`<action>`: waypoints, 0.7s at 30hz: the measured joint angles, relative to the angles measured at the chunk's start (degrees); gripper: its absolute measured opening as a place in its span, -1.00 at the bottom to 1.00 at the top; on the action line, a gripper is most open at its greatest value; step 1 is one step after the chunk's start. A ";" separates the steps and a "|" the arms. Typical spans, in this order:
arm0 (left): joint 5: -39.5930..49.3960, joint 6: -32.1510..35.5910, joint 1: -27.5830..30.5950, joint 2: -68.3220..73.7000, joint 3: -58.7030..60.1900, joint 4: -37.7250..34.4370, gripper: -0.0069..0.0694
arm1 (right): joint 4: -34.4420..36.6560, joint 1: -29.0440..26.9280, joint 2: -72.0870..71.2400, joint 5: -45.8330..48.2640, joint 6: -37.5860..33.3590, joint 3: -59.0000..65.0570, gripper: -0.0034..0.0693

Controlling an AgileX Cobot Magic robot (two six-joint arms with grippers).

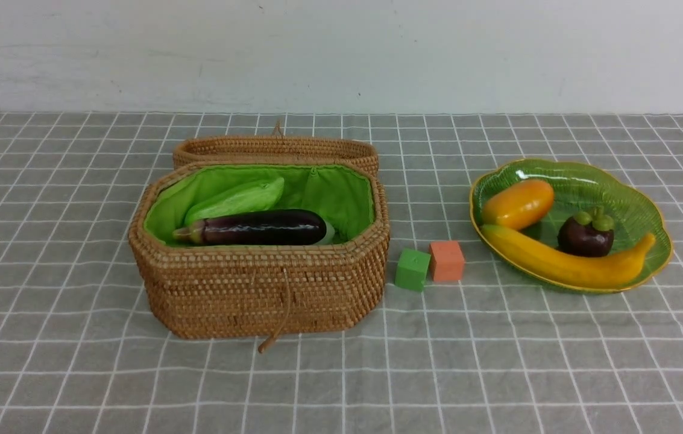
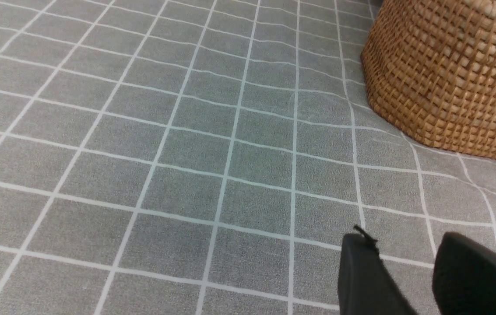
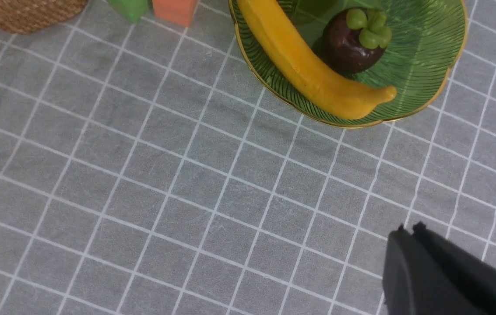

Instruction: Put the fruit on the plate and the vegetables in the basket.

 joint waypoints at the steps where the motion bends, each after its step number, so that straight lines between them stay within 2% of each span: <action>1: 0.00 0.00 0.00 0.00 0.00 0.00 -0.19 | 0.06 0.00 -0.12 0.06 0.00 0.00 -0.96; 11: 0.00 0.00 0.00 0.00 0.00 0.00 -0.19 | -0.64 0.00 -3.29 -0.30 0.00 0.34 -0.94; 18: 0.00 0.00 0.00 0.00 0.00 0.00 -0.19 | -0.78 0.00 -13.29 -2.66 0.00 0.48 -0.93; 21: 0.00 0.00 0.00 0.00 0.00 0.00 -0.19 | -0.72 -0.21 -19.91 -7.29 2.07 2.87 -0.93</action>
